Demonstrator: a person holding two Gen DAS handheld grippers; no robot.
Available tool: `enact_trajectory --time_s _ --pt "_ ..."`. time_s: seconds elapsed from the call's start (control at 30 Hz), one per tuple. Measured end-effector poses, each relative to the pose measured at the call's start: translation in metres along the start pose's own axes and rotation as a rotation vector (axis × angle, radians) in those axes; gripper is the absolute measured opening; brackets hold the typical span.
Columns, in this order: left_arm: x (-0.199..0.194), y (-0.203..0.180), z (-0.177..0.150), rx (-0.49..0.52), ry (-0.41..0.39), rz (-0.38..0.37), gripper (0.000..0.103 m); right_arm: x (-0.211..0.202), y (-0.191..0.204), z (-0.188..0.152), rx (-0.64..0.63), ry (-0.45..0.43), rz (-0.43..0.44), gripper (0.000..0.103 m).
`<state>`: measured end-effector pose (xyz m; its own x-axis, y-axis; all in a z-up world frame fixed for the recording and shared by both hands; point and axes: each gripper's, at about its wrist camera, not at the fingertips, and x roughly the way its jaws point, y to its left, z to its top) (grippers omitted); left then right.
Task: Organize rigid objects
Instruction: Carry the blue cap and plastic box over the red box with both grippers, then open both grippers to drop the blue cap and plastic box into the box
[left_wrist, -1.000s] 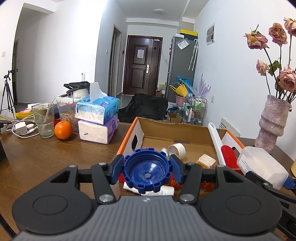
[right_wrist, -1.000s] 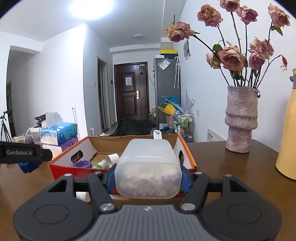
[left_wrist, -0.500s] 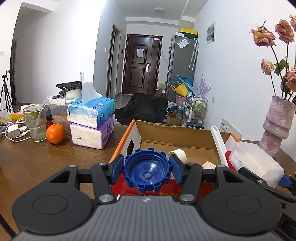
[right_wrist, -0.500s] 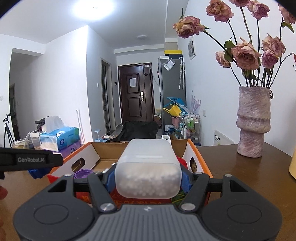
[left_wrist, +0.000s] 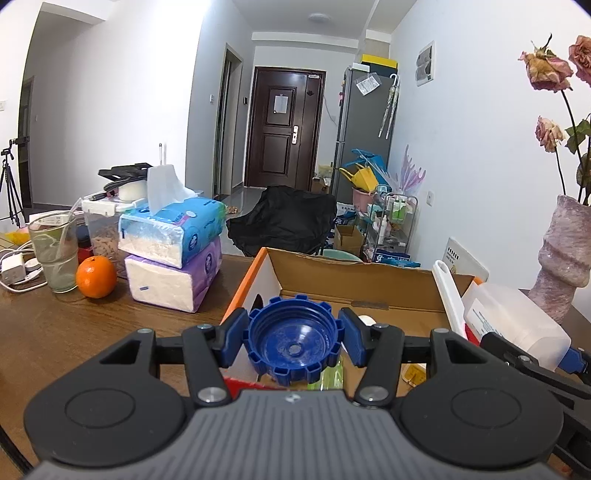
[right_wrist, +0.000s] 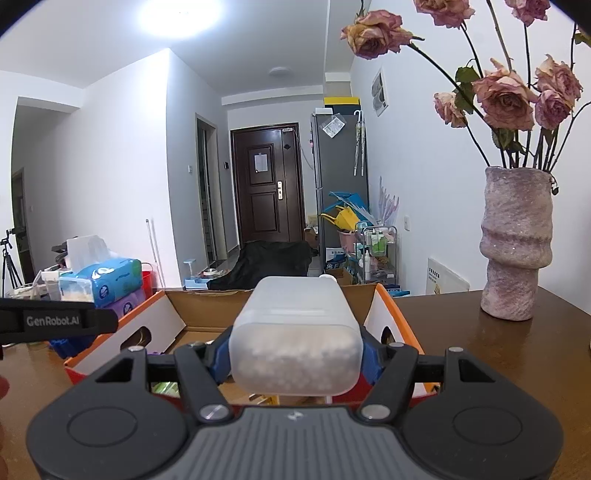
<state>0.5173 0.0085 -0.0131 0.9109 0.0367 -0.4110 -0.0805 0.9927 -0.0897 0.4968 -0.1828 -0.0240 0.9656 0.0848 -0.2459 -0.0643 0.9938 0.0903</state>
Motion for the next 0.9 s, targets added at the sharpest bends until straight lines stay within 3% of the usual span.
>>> enact_trajectory --time_s 0.43,0.9 --pt "0.045 -0.012 0.012 0.026 0.007 0.004 0.055 0.044 0.0 0.011 -0.014 0.006 -0.007 0.065" --pt "0.08 -0.011 0.017 0.045 0.034 0.057 0.055 0.084 0.013 0.016 -0.043 0.04 -0.004 0.065"
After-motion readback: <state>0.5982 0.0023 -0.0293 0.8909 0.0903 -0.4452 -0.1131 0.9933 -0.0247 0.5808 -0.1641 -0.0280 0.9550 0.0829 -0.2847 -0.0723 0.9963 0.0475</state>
